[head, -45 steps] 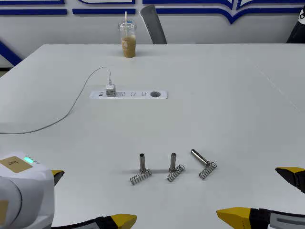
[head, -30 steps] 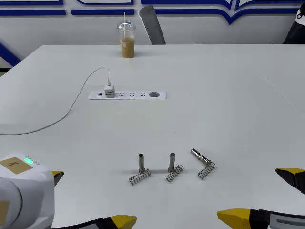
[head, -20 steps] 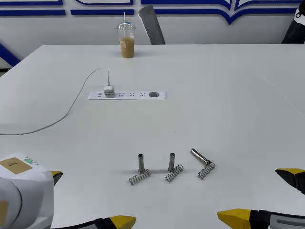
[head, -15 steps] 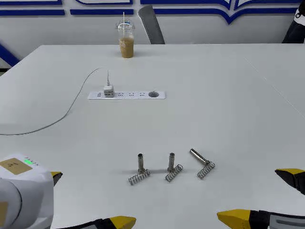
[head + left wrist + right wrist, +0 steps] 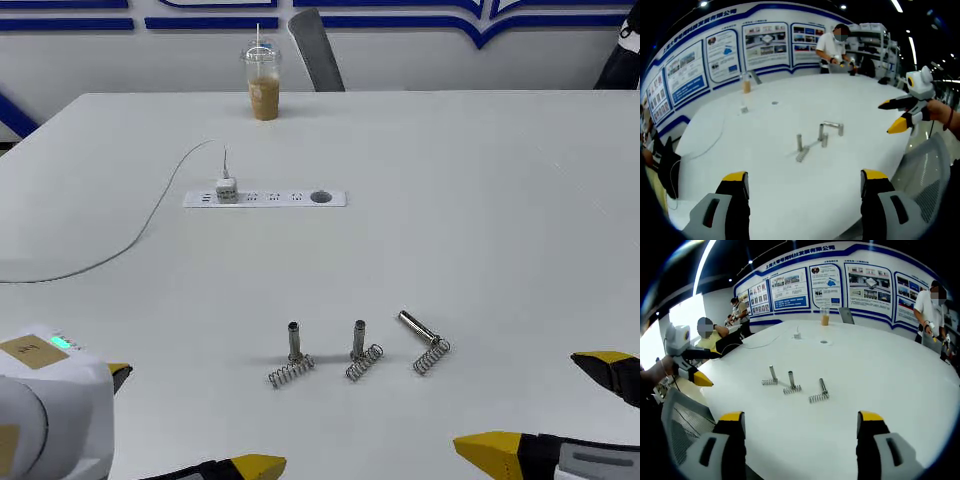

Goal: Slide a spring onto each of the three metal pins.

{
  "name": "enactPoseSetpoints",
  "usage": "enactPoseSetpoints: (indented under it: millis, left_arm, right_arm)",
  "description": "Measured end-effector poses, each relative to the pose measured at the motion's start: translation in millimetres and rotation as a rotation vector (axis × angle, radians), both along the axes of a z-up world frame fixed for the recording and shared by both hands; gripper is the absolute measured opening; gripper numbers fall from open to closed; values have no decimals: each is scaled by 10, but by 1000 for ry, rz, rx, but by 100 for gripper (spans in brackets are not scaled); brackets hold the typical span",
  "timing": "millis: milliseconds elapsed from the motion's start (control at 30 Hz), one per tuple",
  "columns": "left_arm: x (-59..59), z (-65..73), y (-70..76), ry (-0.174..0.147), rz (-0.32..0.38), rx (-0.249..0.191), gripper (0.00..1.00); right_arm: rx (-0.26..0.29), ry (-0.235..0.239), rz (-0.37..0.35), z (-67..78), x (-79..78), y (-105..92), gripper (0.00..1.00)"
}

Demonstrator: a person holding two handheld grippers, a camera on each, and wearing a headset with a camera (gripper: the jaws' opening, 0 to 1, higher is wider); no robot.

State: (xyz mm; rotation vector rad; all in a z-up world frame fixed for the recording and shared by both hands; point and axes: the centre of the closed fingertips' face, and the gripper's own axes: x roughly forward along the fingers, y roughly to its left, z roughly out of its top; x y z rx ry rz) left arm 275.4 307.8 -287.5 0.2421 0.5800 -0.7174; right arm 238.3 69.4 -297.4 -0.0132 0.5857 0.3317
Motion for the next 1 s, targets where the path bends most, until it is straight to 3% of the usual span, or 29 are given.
enactPoseSetpoints:
  millis: [367,733,1000]
  left_arm:
    - [2,-5,-25,2,1,-17,93]
    - [-22,-24,-64,7,-12,-20,92]
    - [-24,-36,-76,4,-12,-29,92]
  right_arm:
    - [-6,-8,5,0,172,-8,87]
    - [36,-33,5,24,456,-22,78]
    - [13,-32,16,-59,637,-58,73]
